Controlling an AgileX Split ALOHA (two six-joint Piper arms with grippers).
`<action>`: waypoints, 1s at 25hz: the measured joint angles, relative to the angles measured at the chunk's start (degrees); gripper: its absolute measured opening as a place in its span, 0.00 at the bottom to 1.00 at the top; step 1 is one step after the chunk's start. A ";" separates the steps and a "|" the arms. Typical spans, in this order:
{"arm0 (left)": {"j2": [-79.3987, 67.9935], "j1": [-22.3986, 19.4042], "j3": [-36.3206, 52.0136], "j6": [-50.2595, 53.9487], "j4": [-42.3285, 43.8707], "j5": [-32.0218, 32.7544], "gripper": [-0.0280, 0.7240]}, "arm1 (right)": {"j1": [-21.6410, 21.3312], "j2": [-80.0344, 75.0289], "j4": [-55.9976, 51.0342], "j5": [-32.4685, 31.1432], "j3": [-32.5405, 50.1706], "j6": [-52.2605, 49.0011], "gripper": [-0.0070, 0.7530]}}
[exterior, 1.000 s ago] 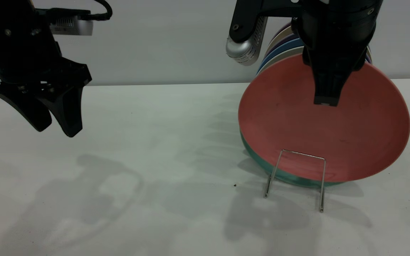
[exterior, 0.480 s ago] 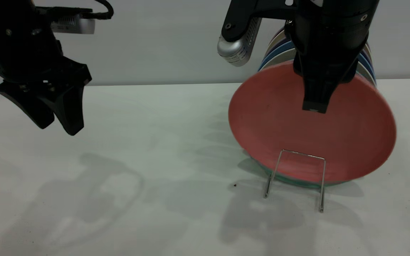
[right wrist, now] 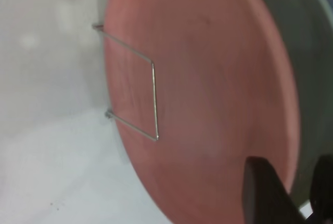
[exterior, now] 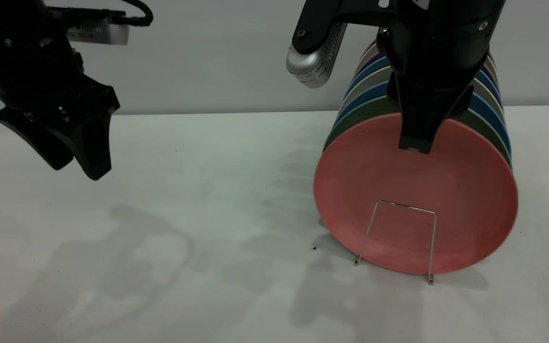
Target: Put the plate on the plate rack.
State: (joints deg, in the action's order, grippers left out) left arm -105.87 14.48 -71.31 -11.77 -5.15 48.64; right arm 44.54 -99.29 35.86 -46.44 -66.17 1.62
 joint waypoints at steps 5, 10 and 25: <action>6.27 0.00 0.00 -1.05 0.00 -1.04 0.75 | 0.00 1.78 1.14 -0.11 0.00 -3.88 0.32; 13.17 0.00 0.00 -1.15 0.00 -1.45 0.75 | -1.32 4.87 -0.17 -0.18 0.00 -5.94 0.32; 24.76 0.00 0.50 -1.15 0.00 5.95 0.75 | -7.75 22.86 -18.89 -2.79 0.17 0.91 0.32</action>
State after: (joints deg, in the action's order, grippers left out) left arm -81.11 14.48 -70.81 -12.92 -5.15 54.59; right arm 36.79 -76.43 16.97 -49.23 -66.00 2.52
